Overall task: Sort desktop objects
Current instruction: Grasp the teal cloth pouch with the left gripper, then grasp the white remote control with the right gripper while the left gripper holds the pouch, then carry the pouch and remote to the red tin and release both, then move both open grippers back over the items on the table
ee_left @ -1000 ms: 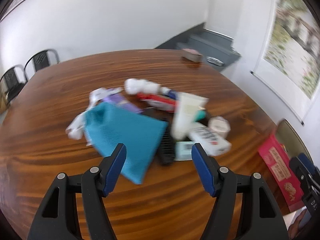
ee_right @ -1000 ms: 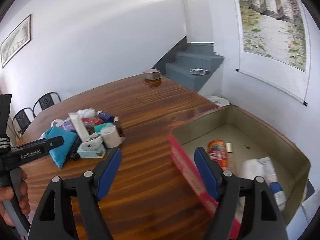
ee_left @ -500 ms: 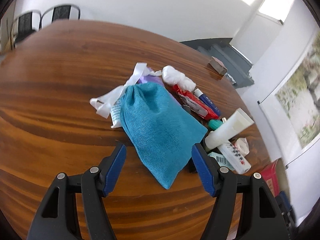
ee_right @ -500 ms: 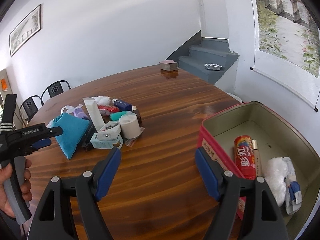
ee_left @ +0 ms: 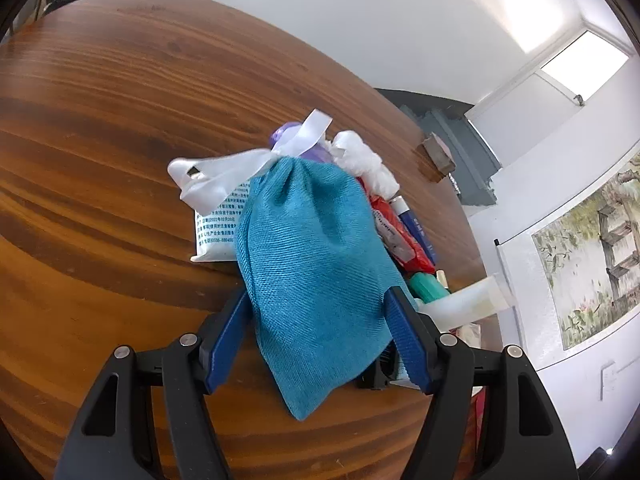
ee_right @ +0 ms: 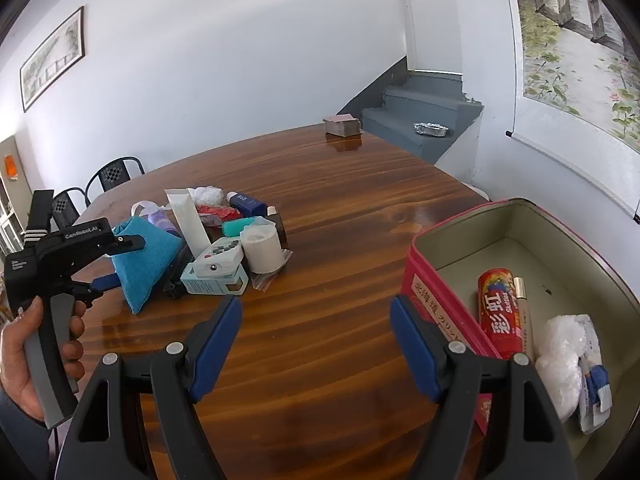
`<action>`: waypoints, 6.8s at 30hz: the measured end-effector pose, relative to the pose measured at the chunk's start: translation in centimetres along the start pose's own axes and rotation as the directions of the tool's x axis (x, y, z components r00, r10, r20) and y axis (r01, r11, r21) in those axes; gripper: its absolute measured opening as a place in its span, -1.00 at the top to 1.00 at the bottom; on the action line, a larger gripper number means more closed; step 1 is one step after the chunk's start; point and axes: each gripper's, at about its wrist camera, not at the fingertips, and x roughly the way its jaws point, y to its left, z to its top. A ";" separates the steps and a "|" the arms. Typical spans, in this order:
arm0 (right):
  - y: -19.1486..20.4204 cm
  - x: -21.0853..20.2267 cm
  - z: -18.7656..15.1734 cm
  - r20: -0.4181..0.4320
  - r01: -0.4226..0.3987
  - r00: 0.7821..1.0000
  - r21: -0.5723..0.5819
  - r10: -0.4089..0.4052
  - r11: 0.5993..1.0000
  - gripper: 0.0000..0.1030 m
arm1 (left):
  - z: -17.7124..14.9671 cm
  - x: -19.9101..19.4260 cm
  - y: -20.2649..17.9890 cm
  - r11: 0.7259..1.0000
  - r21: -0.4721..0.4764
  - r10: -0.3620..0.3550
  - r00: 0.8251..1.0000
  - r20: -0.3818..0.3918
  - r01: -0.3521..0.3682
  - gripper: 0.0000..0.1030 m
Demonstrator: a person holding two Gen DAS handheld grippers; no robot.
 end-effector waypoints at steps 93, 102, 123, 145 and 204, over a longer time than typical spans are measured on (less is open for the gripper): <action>-3.0 -1.1 1.5 0.075 -0.054 0.996 0.137 0.044 0.989 0.15 | -8.5 -8.5 -9.5 0.856 0.499 -0.110 0.991 -0.081 0.136 0.50; -9.6 -5.1 0.6 0.133 0.072 0.985 0.246 -0.107 0.967 0.15 | -11.9 -7.3 -16.4 0.781 0.575 -0.191 0.970 -0.151 0.243 0.50; -18.3 -7.2 -1.9 0.135 0.153 0.965 0.410 -0.226 0.899 0.15 | -17.6 -3.6 -29.5 0.623 0.681 -0.284 0.922 -0.263 0.386 0.50; -17.0 -6.9 -2.3 0.122 0.147 0.970 0.404 -0.212 0.903 -0.23 | -16.4 -1.2 -27.8 0.691 0.642 -0.225 0.943 -0.244 0.332 0.14; -5.3 -3.0 -0.3 0.088 -0.012 0.996 0.174 -0.003 0.985 -0.48 | -6.7 -2.2 -14.9 0.816 0.557 0.089 0.986 0.140 -0.153 -0.17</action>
